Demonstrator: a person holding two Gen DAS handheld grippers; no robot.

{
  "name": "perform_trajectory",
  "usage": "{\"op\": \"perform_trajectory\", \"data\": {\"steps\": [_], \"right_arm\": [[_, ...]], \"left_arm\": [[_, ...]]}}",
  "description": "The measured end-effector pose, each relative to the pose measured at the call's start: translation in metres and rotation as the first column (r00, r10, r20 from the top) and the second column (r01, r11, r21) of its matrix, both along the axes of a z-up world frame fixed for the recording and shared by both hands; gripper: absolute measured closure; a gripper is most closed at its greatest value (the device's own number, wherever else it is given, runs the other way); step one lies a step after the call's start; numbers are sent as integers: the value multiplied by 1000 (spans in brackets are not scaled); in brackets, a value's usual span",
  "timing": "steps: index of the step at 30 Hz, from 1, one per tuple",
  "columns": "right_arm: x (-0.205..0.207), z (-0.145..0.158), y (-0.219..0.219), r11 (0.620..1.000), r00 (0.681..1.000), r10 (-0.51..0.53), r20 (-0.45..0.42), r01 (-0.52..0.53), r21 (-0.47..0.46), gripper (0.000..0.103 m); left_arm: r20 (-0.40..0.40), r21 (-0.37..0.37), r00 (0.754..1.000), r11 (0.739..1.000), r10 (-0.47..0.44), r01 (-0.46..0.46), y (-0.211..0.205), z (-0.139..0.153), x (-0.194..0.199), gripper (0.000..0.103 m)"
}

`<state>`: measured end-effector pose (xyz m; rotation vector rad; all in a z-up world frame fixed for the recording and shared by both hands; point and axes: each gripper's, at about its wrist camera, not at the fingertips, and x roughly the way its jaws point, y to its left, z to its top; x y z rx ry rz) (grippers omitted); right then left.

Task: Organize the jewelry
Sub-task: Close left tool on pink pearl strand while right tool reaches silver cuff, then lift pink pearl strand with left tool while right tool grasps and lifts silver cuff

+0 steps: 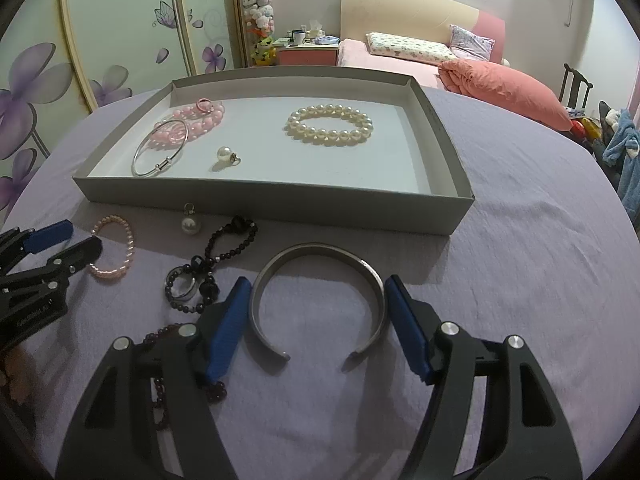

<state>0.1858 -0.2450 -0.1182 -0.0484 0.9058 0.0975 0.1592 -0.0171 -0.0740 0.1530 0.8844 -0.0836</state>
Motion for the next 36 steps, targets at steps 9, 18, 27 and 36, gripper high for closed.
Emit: {"op": "perform_trajectory", "data": {"steps": [9, 18, 27, 36], "right_arm": [[0, 0, -1, 1000, 1000, 1, -1, -1, -4, 36], [0, 0, -1, 1000, 1000, -2, -8, 2, -8, 35], [-3, 0, -2, 1000, 1000, -11, -10, 11, -6, 37], [-9, 1, -9, 998, 999, -49, 5, 49, 32, 37]], "left_arm": [[-15, -19, 999, 999, 39, -40, 36, 4, 2, 45], [-47, -68, 999, 998, 5, -8, 24, 3, -8, 57], [-35, -57, 999, 998, 2, -4, 22, 4, -11, 93], [-4, -90, 1000, 996, -7, 7, 28, 9, -9, 97]]}}
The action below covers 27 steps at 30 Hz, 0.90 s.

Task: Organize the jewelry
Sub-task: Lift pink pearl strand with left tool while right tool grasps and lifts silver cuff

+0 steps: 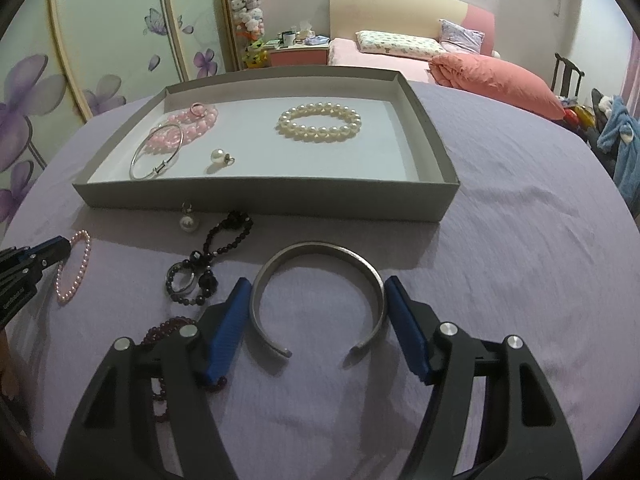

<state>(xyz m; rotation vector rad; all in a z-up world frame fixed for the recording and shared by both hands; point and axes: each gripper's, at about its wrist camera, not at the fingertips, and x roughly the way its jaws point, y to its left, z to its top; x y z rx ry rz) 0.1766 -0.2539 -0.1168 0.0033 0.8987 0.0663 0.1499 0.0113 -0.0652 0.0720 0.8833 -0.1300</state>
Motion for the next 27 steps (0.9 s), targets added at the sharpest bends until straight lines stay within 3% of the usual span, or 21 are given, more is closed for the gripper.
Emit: {"op": "perform_trajectory", "data": {"steps": [13, 27], "right_arm": [[-15, 17, 0, 999, 995, -13, 96, 8, 51, 37], [-36, 42, 16, 997, 978, -1, 207, -17, 81, 37]], "left_arm": [[152, -21, 987, 999, -45, 49, -12, 26, -20, 97], [255, -12, 965, 998, -54, 59, -28, 42, -31, 97]]}}
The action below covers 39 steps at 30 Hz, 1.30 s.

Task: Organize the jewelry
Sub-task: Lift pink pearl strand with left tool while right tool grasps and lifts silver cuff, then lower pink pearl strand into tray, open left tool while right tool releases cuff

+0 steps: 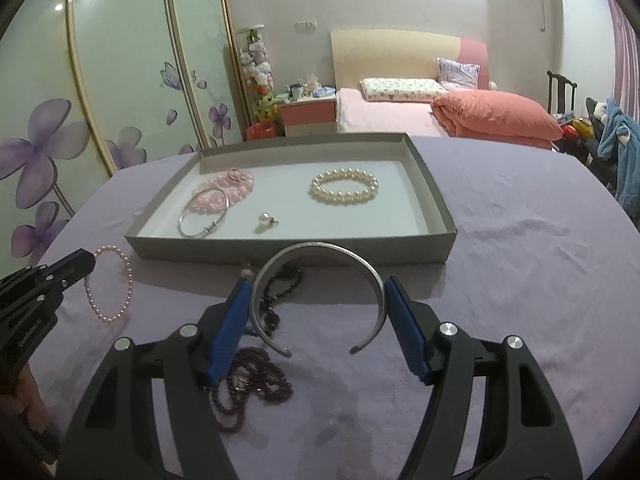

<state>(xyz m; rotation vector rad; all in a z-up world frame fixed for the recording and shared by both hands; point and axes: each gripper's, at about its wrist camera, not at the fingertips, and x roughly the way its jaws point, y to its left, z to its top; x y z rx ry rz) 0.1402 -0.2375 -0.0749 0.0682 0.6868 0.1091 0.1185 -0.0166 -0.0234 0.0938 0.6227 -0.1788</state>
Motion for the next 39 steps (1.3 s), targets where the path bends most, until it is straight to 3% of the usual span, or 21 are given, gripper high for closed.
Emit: {"op": "perform_trajectory", "data": {"steps": [13, 18, 28, 39], "right_arm": [[-12, 20, 9, 1000, 994, 1, 108, 0, -12, 37], [-18, 35, 14, 1000, 982, -11, 191, 16, -26, 37], [-32, 68, 22, 997, 921, -21, 388, 48, -59, 37], [-26, 88, 21, 994, 862, -64, 504, 102, -49, 37]], "left_arm": [[93, -4, 995, 1000, 20, -20, -6, 16, -7, 97], [132, -14, 991, 999, 38, -37, -6, 24, -7, 97], [233, -42, 971, 998, 55, -47, -14, 46, -5, 97], [294, -77, 953, 995, 76, -56, -15, 60, 7, 97]]}}
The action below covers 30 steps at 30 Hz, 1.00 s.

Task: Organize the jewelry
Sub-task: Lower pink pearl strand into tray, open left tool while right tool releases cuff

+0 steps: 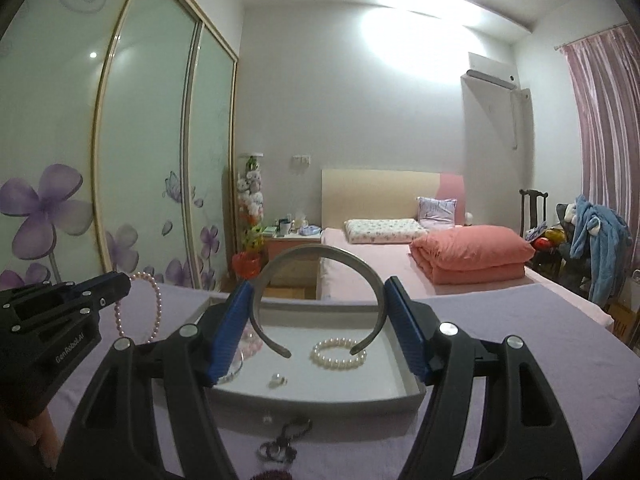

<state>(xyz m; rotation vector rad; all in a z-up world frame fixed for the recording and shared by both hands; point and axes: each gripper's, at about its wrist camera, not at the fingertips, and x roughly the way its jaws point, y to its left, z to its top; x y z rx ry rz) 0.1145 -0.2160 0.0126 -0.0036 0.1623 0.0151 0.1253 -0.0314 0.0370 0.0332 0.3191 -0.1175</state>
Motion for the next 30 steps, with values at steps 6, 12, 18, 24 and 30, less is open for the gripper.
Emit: {"op": "perform_trajectory", "data": {"steps": [6, 12, 18, 24, 30], "right_arm": [[14, 2, -2, 1000, 1000, -17, 18, 16, 14, 37], [29, 0, -3, 1000, 999, -27, 19, 27, 16, 37], [44, -7, -5, 999, 999, -34, 4, 34, 5, 37], [60, -13, -9, 999, 999, -40, -15, 40, 7, 37], [88, -25, -13, 999, 996, -30, -90, 31, 14, 37]], "left_arm": [[9, -4, 1000, 1000, 5, -5, -1, -2, 8, 97], [8, 2, 1000, 1000, 8, -8, -1, -2, 21, 97], [-6, -4, 1000, 1000, 4, -5, -3, -3, 31, 97], [-25, -2, 1000, 1000, -2, 2, -4, -8, 42, 97], [-83, -25, 996, 999, -23, 21, -5, -19, 62, 97]]}}
